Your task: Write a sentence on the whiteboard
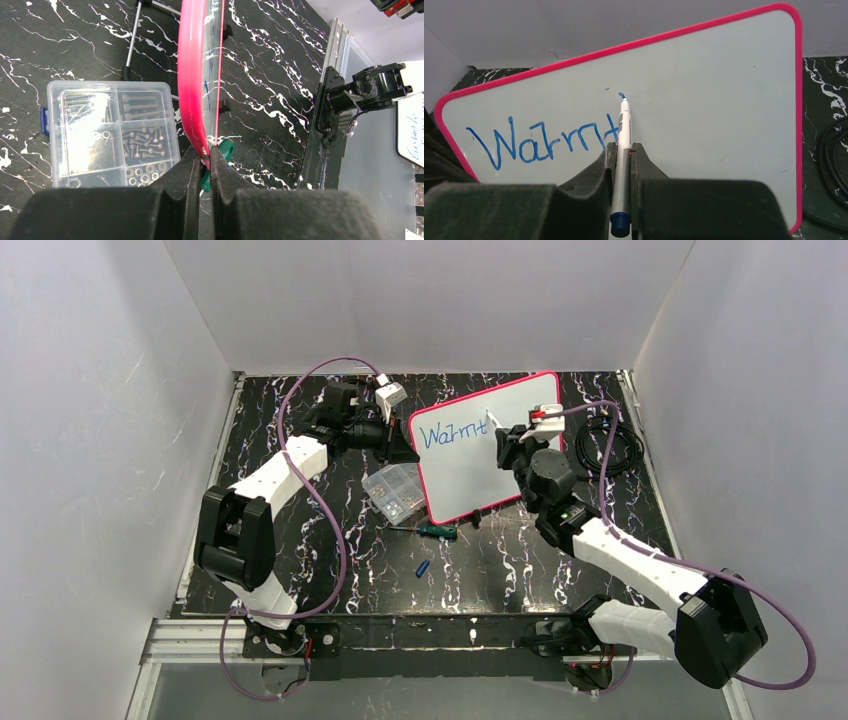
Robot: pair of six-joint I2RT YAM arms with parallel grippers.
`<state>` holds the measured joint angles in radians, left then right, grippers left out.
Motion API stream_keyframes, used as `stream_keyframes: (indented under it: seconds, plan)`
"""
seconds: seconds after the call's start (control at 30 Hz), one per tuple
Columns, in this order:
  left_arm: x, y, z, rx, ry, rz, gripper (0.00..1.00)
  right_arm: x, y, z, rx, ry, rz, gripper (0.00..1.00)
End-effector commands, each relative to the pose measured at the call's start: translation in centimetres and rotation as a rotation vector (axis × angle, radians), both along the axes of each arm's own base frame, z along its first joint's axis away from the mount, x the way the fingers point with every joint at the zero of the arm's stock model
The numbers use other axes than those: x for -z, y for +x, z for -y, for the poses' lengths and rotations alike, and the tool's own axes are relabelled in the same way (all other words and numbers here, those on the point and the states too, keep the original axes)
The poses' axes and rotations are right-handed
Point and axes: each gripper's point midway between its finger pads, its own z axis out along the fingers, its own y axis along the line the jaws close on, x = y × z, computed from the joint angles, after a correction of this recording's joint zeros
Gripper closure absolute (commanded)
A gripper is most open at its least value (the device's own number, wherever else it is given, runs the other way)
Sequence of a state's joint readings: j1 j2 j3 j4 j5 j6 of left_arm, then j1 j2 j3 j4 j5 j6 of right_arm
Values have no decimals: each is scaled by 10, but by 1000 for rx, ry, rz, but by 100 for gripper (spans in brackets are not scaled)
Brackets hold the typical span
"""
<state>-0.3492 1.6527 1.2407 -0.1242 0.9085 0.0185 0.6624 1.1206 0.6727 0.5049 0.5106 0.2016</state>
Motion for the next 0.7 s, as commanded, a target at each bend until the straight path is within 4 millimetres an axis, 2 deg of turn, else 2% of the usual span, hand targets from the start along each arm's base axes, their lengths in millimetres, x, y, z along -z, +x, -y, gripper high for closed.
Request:
stream_keyframes:
  seconds: [0.0,0.13,0.33,0.5,0.67]
  plan:
    - [-33,-12,4,52,-37,76,100,6,-6,5,7,33,-9,99]
    - [-33,-12,4,51,-37,75,100,27,-13,9,4,33,-58,99]
    - [-33,-12,4,53,-38,76,100,43,-22,8,-16,51,-97,99]
    - [-33,-12,4,52,-38,78,100,41,-22,9,-14,60,-93,99]
    - [-34,-13,4,54,-39,79,100,27,-19,11,2,75,-58,99]
